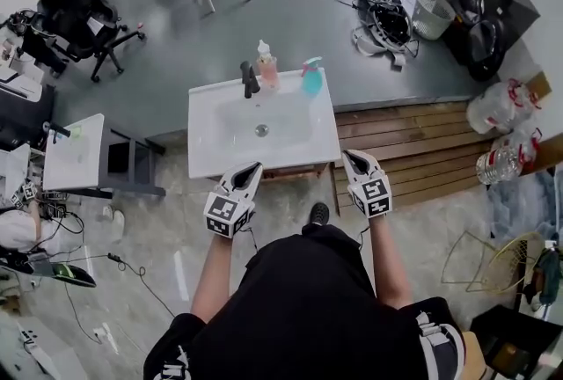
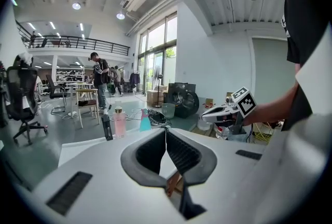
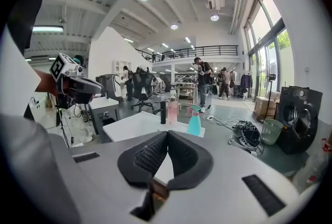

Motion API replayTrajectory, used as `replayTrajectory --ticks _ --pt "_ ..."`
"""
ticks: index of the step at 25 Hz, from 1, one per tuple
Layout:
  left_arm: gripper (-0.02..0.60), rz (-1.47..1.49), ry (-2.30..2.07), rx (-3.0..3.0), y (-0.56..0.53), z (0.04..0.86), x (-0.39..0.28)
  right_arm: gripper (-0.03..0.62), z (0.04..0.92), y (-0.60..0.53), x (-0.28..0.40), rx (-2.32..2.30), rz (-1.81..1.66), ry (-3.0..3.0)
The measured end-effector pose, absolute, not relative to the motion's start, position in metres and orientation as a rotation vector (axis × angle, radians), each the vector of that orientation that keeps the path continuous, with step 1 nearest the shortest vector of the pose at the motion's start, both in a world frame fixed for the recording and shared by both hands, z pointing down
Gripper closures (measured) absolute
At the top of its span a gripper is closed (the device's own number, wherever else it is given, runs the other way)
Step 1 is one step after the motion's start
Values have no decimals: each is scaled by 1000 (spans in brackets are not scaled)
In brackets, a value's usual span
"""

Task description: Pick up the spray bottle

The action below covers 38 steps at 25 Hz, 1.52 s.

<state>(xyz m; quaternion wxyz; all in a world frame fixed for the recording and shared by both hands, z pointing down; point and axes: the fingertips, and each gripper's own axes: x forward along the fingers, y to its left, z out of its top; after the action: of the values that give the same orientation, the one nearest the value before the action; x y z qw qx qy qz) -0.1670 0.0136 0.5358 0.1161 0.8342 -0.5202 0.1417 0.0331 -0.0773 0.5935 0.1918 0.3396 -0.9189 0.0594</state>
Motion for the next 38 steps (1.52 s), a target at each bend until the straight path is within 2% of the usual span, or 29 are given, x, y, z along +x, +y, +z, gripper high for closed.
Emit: replayTrajectory --ticks 21,38 --pt "558 433 -1477 2485 -72 547 -70 577 616 -151 128 977 206 -2571" --pt "557 417 -1464 2455 -117 566 -81 577 619 -183 130 973 202 -2524"
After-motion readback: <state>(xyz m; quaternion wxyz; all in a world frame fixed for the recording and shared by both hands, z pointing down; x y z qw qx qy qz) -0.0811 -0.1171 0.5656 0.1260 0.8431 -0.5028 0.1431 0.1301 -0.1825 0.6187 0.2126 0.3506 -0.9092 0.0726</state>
